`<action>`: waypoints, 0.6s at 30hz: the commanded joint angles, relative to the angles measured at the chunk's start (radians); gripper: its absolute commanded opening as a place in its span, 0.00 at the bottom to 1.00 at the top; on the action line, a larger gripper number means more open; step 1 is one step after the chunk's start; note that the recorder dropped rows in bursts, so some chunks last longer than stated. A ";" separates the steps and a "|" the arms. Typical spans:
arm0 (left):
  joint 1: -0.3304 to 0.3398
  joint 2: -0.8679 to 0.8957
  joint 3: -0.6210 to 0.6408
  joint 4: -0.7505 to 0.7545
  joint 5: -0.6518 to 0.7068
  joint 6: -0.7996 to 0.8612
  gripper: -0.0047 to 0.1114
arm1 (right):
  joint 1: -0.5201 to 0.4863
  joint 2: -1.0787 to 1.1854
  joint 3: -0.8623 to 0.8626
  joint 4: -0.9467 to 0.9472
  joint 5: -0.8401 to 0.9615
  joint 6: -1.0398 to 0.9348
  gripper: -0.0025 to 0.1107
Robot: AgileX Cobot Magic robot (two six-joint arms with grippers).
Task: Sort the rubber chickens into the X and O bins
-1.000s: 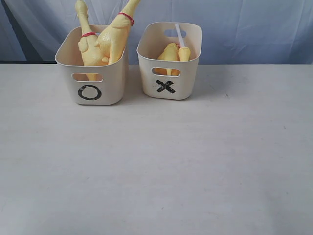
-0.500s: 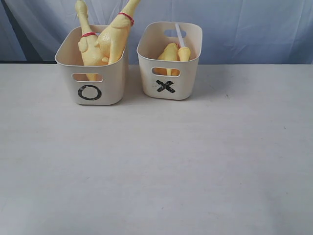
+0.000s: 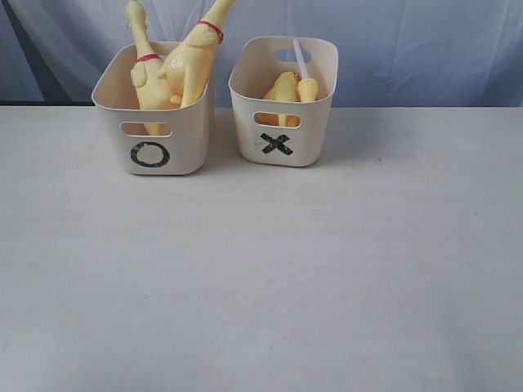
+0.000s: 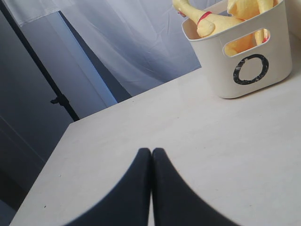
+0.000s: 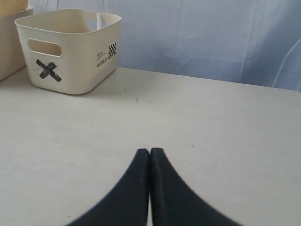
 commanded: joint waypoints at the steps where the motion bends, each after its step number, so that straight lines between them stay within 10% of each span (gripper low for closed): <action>1: -0.006 -0.005 0.004 -0.005 -0.010 -0.006 0.04 | 0.001 -0.006 0.002 -0.002 -0.002 0.001 0.01; 18: -0.008 -0.005 0.004 -0.005 -0.010 -0.006 0.04 | 0.044 -0.006 0.002 0.022 0.002 0.001 0.01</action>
